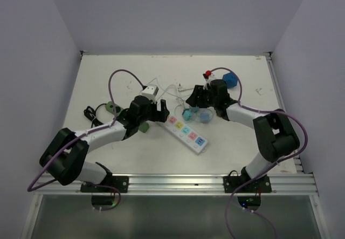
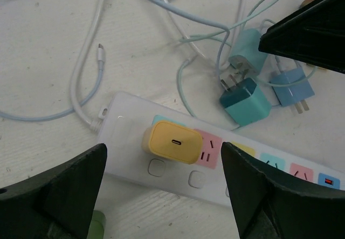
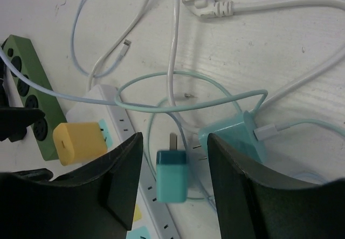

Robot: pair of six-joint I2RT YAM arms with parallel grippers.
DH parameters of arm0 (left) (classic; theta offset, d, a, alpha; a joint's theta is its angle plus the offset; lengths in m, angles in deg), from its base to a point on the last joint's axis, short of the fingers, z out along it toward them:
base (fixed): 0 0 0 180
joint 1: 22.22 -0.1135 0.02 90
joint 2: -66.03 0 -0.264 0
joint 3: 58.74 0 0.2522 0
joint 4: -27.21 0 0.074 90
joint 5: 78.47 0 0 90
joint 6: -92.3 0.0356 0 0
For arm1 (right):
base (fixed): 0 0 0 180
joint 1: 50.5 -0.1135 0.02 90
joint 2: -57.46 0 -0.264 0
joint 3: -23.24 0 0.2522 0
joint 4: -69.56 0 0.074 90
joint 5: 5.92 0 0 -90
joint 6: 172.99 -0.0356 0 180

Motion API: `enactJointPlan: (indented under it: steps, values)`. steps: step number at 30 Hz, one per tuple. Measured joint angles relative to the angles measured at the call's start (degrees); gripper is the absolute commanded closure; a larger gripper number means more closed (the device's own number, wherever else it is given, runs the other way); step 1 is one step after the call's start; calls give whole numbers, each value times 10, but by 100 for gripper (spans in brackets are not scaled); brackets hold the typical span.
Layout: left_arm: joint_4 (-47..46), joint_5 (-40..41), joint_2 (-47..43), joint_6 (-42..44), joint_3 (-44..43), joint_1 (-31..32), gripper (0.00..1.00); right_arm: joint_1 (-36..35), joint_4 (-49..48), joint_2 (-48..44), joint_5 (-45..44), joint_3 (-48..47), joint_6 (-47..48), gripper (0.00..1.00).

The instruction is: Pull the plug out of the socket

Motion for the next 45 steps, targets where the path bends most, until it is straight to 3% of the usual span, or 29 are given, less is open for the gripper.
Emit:
enactJointPlan:
  steps: [9,12,15,23,29,34,43,45]
  values:
    - [19,-1,52,57,-55,32,10,0,23,-124,1,22,22,44]
    - [29,8,74,70,-61,37,10,-3,29,-181,6,61,39,53]
    - [35,17,89,80,-66,37,11,-19,45,-225,8,101,61,69]
    - [40,26,116,102,-81,44,16,-139,68,-249,-29,174,87,74]
    - [42,31,125,113,-82,58,26,-195,69,-214,-74,181,110,61]
    - [42,44,130,121,-82,62,48,-232,63,-206,-123,187,134,59]
    - [45,70,131,130,-82,71,74,-270,64,-178,-203,182,158,57]
    - [46,75,131,130,-82,73,75,-277,65,-172,-219,176,161,57]
